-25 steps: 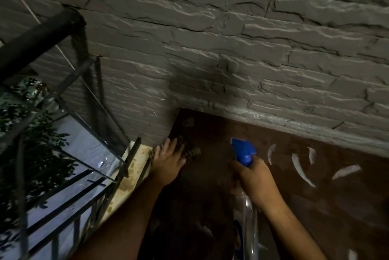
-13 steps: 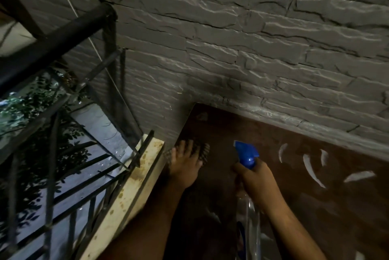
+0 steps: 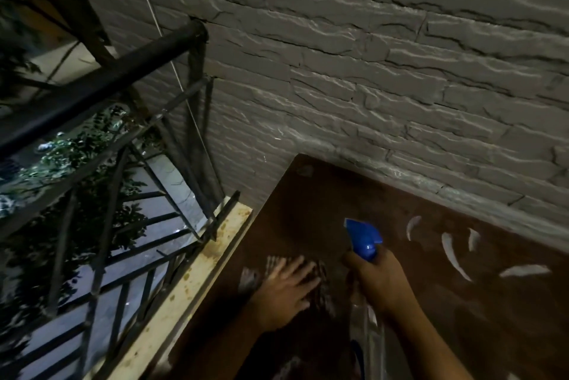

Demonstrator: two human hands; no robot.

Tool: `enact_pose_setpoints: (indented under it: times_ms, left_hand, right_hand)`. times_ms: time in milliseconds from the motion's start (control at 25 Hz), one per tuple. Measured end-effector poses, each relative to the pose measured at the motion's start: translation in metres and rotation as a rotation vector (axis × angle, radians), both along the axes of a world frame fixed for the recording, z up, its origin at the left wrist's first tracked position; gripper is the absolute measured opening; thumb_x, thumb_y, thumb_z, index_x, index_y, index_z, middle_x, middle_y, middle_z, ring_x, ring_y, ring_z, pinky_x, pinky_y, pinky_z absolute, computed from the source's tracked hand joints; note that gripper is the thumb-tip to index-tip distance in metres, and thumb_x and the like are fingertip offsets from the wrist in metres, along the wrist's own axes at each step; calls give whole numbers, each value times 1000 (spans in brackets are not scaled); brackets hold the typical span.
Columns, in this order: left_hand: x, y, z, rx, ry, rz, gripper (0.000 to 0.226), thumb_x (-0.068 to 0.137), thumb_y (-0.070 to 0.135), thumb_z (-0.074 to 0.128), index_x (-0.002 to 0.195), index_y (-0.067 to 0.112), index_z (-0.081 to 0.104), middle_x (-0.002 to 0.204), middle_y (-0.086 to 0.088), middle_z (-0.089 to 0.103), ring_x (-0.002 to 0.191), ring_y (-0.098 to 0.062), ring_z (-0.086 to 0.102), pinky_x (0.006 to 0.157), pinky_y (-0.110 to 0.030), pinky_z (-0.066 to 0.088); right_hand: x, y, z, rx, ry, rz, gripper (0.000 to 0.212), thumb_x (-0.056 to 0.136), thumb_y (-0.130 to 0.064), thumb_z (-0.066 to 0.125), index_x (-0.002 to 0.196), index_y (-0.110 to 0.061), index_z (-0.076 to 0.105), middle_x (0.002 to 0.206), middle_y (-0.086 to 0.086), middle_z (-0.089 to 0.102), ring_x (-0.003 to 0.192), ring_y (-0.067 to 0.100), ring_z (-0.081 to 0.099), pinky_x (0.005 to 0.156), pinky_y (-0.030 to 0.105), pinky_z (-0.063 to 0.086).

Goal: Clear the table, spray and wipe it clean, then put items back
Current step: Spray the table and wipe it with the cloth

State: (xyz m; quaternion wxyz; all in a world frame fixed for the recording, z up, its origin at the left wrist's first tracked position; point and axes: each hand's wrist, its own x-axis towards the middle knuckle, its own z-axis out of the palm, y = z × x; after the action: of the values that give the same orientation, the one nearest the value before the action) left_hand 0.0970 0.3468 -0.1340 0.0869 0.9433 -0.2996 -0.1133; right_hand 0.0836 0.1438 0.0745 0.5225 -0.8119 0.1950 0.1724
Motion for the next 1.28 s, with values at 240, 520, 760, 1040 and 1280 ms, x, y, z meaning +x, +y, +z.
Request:
enact_pose_setpoints:
  times_ms: [240, 520, 760, 1040, 1280]
  left_hand:
    - [30, 4, 16, 34, -20, 461, 58, 102, 47, 25, 155, 29, 9, 162, 2, -11, 148, -25, -17, 113, -46, -18]
    - [-8, 59, 16, 12, 15, 606, 60, 102, 48, 24, 155, 28, 5, 162, 1, -10, 148, -23, -16, 117, -44, -15]
    - [-81, 34, 11, 5, -16, 159, 57, 95, 52, 34, 150, 37, 30, 162, 7, 15, 150, -19, 6, 120, -39, -2]
    - [-39, 21, 20, -9, 31, 513, 59, 101, 43, 28, 155, 27, 9, 163, -2, -9, 147, -27, -19, 117, -49, -7]
    - [-70, 81, 13, 0, 20, 635, 60, 101, 47, 25, 155, 28, 3, 162, 2, -11, 147, -21, -20, 119, -45, -10]
  right_hand:
    - [-25, -3, 0, -42, -16, 34, 17, 84, -24, 67, 95, -13, 59, 75, 13, 69, 62, 24, 65, 72, 49, 58]
    - [-52, 1, -8, -34, -9, 79, 14, 81, -24, 68, 89, -15, 63, 68, 8, 71, 56, 21, 66, 58, 38, 56]
    - [-53, 12, -15, -8, 42, 141, 18, 84, -27, 68, 97, -19, 60, 78, 6, 70, 65, 18, 68, 61, 31, 54]
    - [-50, 29, -17, -51, -70, 233, 16, 80, -29, 67, 88, -15, 62, 66, 4, 69, 56, 17, 67, 56, 32, 55]
    - [-57, 36, -15, 13, -19, 277, 21, 85, -27, 67, 101, -14, 60, 72, 5, 70, 55, 12, 67, 51, 23, 52]
